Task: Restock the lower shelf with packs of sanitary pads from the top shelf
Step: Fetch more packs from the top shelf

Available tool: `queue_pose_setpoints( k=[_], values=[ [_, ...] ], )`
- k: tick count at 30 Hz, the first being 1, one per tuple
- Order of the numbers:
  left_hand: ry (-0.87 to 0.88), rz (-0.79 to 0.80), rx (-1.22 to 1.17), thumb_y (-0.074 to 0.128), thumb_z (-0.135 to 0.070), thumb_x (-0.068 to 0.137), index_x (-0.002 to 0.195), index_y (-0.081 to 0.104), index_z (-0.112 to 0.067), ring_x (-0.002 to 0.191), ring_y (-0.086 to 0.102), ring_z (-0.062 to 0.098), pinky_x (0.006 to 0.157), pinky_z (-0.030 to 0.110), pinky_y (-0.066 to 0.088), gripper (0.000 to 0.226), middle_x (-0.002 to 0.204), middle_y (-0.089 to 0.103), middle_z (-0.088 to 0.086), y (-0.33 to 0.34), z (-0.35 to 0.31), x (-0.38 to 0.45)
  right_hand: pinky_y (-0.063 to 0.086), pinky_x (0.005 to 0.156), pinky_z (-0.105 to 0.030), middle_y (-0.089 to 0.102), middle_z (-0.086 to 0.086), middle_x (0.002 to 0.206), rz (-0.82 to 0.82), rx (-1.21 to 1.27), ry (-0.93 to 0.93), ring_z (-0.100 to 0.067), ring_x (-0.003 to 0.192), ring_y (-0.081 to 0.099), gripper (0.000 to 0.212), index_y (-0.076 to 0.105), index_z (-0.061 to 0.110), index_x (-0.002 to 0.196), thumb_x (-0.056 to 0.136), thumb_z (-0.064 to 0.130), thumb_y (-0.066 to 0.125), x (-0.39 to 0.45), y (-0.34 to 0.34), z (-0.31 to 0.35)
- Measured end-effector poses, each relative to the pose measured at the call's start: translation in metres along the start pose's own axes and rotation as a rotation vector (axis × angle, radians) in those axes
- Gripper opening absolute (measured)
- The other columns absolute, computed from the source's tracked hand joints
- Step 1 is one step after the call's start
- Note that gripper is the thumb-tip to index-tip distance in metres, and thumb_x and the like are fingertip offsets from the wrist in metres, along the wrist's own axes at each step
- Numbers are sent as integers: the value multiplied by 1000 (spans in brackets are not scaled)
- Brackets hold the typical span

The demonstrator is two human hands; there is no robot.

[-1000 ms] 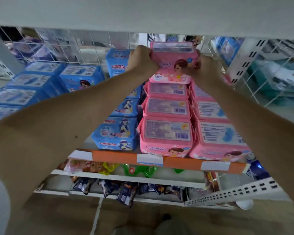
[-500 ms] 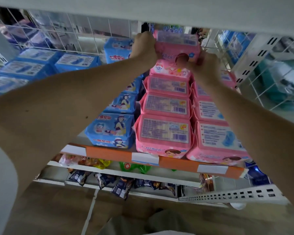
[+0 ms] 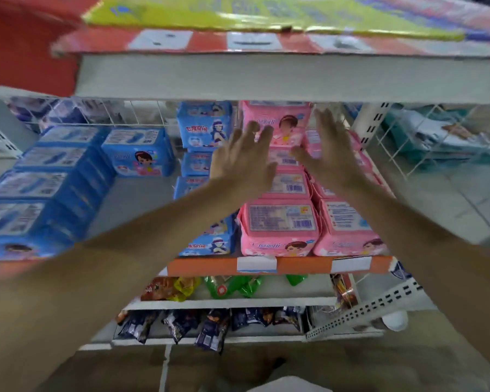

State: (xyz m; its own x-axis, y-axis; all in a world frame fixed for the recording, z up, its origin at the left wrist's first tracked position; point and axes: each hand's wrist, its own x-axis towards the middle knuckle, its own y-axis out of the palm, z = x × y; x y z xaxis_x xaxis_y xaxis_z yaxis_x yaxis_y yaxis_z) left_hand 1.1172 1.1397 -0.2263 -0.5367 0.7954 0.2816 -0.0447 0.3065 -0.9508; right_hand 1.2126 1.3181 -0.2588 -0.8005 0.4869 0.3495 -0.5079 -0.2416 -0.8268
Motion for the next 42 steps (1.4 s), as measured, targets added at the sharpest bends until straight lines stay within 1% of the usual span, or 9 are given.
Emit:
queue_pose_setpoints(
  k=[2, 6, 11, 17, 21, 25, 30, 35, 42],
  values=[
    [61, -53, -10, 53, -44, 96, 152, 30, -19, 132, 46, 29, 92, 46, 51, 65, 154, 35, 6, -4, 0, -24, 7, 124, -56, 6, -15, 167, 15, -68, -20, -39, 153, 2, 96, 10, 17, 160, 87, 75, 34, -19, 4, 9],
    [134, -134, -67, 53, -47, 95, 150, 36, -15, 133, 48, 35, 100, 51, 49, 66, 154, 39, 11, -5, 15, -54, 14, 121, -63, 12, -14, 167, -8, -184, -76, -37, 154, 6, 92, 17, 15, 159, 93, 77, 29, -52, 8, 30],
    [133, -121, -143, 50, -51, 96, 153, 33, -19, 141, 38, 37, 105, 54, 41, 68, 160, 31, 10, -1, 31, -81, 7, 120, -63, 1, -8, 168, -16, -152, -28, -38, 153, -2, 89, 12, 22, 160, 91, 72, 40, -102, 4, 65],
    [159, -107, -161, 50, -54, 95, 153, 34, -18, 141, 38, 38, 103, 55, 42, 70, 162, 27, 10, -6, 25, -110, 7, 121, -61, -4, 0, 169, 23, -227, 16, -33, 154, -5, 90, 3, 29, 160, 88, 76, 29, -132, -16, 90],
    [109, -105, -151, 41, -59, 95, 154, 30, -19, 142, 37, 37, 107, 54, 39, 72, 163, 25, 9, -28, 24, -126, 5, 123, -58, -7, 0, 168, 62, -234, -54, -29, 155, -8, 90, -4, 33, 158, 87, 77, 29, -128, -34, 106],
    [77, -167, -79, 26, -65, 88, 155, 32, -21, 140, 40, 39, 104, 55, 42, 80, 161, 31, 11, -54, 22, -147, 6, 122, -60, -4, -2, 169, 23, -203, -169, -30, 155, -4, 88, 3, 28, 160, 92, 72, 35, -144, -46, 124],
    [1, -173, -31, 32, -67, 90, 157, 26, -28, 144, 33, 36, 110, 54, 35, 77, 164, 24, 4, -79, 3, -181, 2, 122, -60, -9, 3, 168, 56, -194, -222, -27, 155, -9, 85, 1, 31, 160, 94, 71, 37, -183, -68, 129],
    [-71, -199, 68, 41, -64, 94, 155, 29, -27, 141, 37, 33, 104, 53, 39, 73, 162, 28, 2, -99, -13, -228, -1, 124, -55, -13, 9, 167, 64, -85, -257, -22, 154, -14, 83, 1, 35, 160, 95, 68, 41, -209, -92, 137],
    [-84, -276, 86, 40, -63, 93, 153, 33, -24, 139, 41, 30, 101, 54, 41, 73, 159, 32, 6, -147, -20, -269, 16, 121, -60, 10, 4, 168, -41, 43, -368, -27, 155, 6, 84, 22, 27, 158, 89, 71, 41, -227, -115, 169]
  ],
)
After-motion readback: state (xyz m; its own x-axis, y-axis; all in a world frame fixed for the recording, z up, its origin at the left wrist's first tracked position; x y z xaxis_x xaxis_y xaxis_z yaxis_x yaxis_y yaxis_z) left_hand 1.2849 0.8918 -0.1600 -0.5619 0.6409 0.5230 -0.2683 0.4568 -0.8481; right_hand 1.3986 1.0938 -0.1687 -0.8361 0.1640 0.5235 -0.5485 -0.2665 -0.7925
